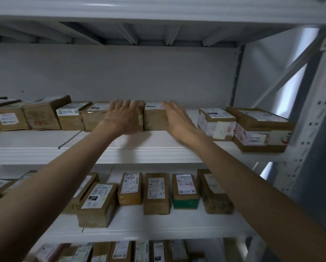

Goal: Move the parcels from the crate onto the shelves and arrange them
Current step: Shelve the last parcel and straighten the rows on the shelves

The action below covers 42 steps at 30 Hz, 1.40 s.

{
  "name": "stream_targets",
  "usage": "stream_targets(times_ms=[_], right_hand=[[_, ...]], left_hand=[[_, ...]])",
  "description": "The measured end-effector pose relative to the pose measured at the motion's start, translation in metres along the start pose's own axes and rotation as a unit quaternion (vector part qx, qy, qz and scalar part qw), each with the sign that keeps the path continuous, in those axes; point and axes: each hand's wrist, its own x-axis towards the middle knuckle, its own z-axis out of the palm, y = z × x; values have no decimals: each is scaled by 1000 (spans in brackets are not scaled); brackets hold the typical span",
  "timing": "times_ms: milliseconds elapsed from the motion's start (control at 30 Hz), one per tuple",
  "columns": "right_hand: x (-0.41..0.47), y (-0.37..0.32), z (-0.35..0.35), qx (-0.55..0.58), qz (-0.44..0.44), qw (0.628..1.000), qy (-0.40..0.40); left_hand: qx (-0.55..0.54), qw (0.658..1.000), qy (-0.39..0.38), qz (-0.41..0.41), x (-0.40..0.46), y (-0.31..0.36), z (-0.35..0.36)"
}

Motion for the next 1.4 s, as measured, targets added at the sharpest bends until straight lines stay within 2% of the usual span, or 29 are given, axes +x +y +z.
stream_targets(times_ms=[233, 467, 600, 733, 1100, 1400], right_hand=[[-48, 30, -76, -155, 17, 981, 114], [-105, 89, -120, -226, 142, 952, 152], [-126, 120, -125, -260, 187, 939, 124], [-132, 142, -118, -223, 204, 950, 85], [-83, 169, -79, -131, 119, 979, 99], [-37, 166, -48, -117, 91, 984, 97]], left_hand=[[-33, 996, 27, 74, 6, 88, -18], [-88, 976, 25, 196, -1, 202, -25], [-89, 969, 18, 231, 11, 245, -14], [-24, 979, 13, 202, 29, 245, 0], [27, 991, -23, 130, 60, 169, 13], [1, 988, -16, 156, 69, 145, 20]])
